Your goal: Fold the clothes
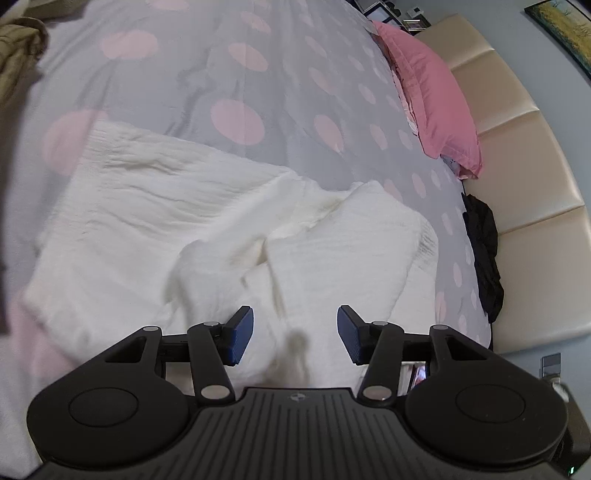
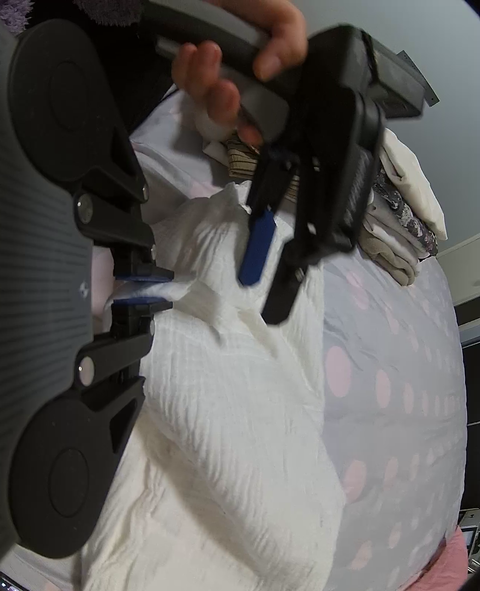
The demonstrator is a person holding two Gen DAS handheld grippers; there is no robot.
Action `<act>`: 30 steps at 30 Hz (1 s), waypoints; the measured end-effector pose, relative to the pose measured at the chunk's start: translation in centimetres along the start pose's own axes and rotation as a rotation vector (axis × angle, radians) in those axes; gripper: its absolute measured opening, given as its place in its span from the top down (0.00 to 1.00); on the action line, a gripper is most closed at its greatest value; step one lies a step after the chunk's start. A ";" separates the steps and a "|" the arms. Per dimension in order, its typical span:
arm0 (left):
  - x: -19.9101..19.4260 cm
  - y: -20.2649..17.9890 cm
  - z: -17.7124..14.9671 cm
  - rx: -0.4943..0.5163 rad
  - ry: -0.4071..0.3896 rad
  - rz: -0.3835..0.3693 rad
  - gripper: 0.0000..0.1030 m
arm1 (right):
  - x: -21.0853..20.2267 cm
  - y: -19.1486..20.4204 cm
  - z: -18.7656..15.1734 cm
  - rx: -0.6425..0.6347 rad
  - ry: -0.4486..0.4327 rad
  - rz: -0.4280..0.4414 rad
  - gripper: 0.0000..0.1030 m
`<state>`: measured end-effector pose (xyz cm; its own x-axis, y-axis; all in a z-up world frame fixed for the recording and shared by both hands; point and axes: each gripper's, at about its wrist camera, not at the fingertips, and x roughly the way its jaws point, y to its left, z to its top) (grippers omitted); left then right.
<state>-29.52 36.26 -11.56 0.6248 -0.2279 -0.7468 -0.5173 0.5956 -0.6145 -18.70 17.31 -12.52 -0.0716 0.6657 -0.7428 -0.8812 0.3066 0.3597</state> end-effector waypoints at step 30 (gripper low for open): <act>1.8 -5.6 1.2 0.235 -0.056 0.070 0.94 | 0.8 -2.7 -1.0 0.102 0.063 0.027 0.59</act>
<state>-24.77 33.44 -9.20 0.6272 -0.1409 -0.7660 -0.4140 0.7728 -0.4811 -16.85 16.34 -14.70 -0.1269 0.6312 -0.7651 -0.8265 0.3592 0.4334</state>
